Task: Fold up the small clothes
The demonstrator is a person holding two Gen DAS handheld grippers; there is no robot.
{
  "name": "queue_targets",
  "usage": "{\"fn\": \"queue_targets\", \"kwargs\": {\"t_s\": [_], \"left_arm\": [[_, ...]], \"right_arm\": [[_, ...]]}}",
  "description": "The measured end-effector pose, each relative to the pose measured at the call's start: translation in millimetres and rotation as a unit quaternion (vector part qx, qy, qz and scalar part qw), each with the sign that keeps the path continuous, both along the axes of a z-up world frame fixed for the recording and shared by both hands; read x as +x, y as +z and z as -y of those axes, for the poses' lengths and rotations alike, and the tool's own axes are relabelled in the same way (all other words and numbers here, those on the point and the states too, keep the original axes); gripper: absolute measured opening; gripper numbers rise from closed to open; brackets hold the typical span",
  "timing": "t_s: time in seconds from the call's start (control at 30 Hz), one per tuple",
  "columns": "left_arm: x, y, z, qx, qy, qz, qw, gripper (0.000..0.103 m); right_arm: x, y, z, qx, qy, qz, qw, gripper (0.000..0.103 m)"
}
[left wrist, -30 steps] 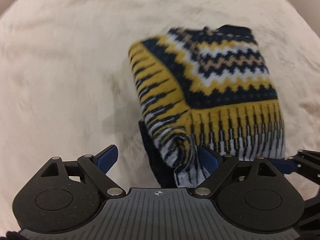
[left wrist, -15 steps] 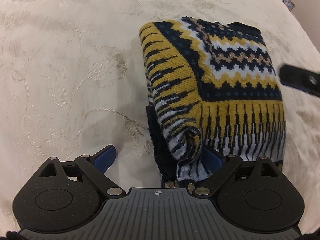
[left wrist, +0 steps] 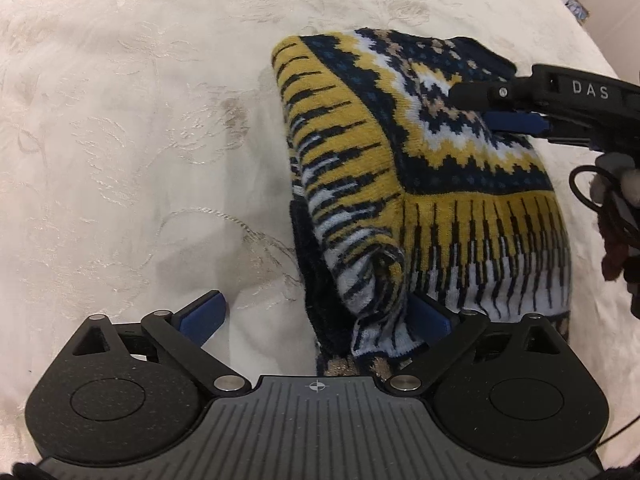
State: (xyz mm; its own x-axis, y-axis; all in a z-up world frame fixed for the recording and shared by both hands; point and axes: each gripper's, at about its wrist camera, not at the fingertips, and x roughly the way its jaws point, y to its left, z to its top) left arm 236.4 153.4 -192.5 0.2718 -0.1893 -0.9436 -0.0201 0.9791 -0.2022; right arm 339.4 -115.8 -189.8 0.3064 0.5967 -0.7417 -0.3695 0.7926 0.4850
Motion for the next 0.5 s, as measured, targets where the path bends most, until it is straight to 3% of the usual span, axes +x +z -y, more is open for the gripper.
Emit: {"fn": "queue_targets", "kwargs": {"t_s": [0.13, 0.23, 0.5], "left_arm": [[-9, 4, 0, -0.032, -0.001, 0.015, 0.9994, 0.098], [-15, 10, 2, -0.06, 0.007, 0.032, 0.9977, 0.098], [4, -13, 5, -0.113, 0.037, -0.008, 0.9928, 0.098]], "right_arm": [[-4, 17, 20, 0.026, -0.026, 0.03, 0.999, 0.077], [-7, 24, 44, 0.044, -0.06, 0.043, 0.996, 0.089], [-9, -6, 93, 0.062, -0.1, -0.033, 0.992, 0.091]]}}
